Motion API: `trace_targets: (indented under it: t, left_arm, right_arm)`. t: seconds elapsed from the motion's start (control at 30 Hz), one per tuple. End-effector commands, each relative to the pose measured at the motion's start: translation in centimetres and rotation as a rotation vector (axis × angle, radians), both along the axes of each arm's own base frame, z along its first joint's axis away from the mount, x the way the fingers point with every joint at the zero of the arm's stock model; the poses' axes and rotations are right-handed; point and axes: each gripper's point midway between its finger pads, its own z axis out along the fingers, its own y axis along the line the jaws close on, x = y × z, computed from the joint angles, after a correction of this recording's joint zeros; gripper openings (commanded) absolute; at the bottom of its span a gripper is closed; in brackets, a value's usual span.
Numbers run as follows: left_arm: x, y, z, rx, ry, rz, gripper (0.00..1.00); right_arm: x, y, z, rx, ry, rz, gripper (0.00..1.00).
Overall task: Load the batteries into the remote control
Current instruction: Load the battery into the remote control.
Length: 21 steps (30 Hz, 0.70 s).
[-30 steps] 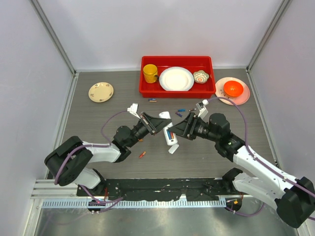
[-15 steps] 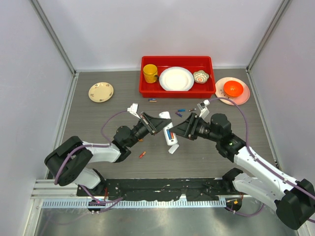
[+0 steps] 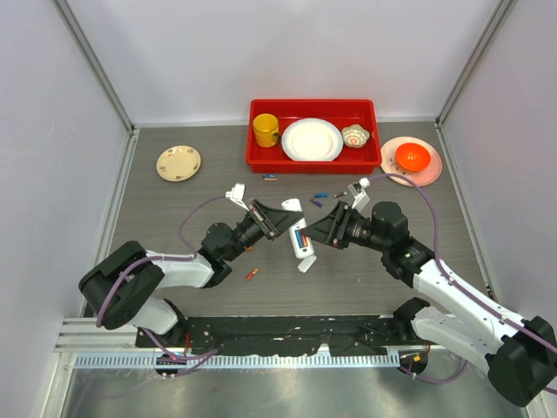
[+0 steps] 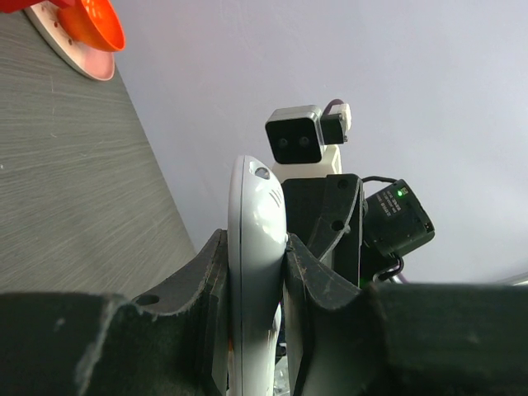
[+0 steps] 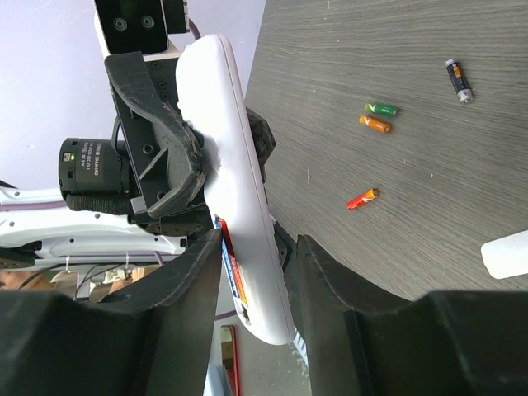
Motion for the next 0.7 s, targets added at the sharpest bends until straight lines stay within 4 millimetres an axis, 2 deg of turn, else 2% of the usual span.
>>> trace_targets:
  t: [0.0,0.1,0.17,0.27,0.4,0.67]
  left_arm:
    - [-1.5,1.6,8.7,-0.245,-0.228,-0.008,0.00]
    - [-1.5,1.6,8.5,-0.241,-0.227,-0.006,0.00]
    - [-1.4,1.5,8.2,-0.234,-0.221,-0.004,0.00]
    - [-1.4,1.5,7.6,-0.225,-0.206,-0.005,0.00]
    - [-1.4,1.5,7.7,-0.226,-0.210,-0.007,0.00]
    - [-1.5,1.4,8.3,-0.237,-0.220,-0.014,0.00]
  right_arm:
    - [0.1,-0.2,-0.7,-0.027,-0.006,0.005,0.45]
    - [-0.1,0.0,0.1,0.000,-0.023,0.010,0.51]
    - [-0.1,0.0,1.5,0.031,-0.053,0.007,0.61]
    - [-0.3,0.2,2.9,0.075,-0.075,0.026,0.66]
    - [-0.8,0.6,2.5,0.070,-0.069,0.073,0.65]
    - [-1.3,0.8,0.3,0.004,-0.035,0.127,0.53]
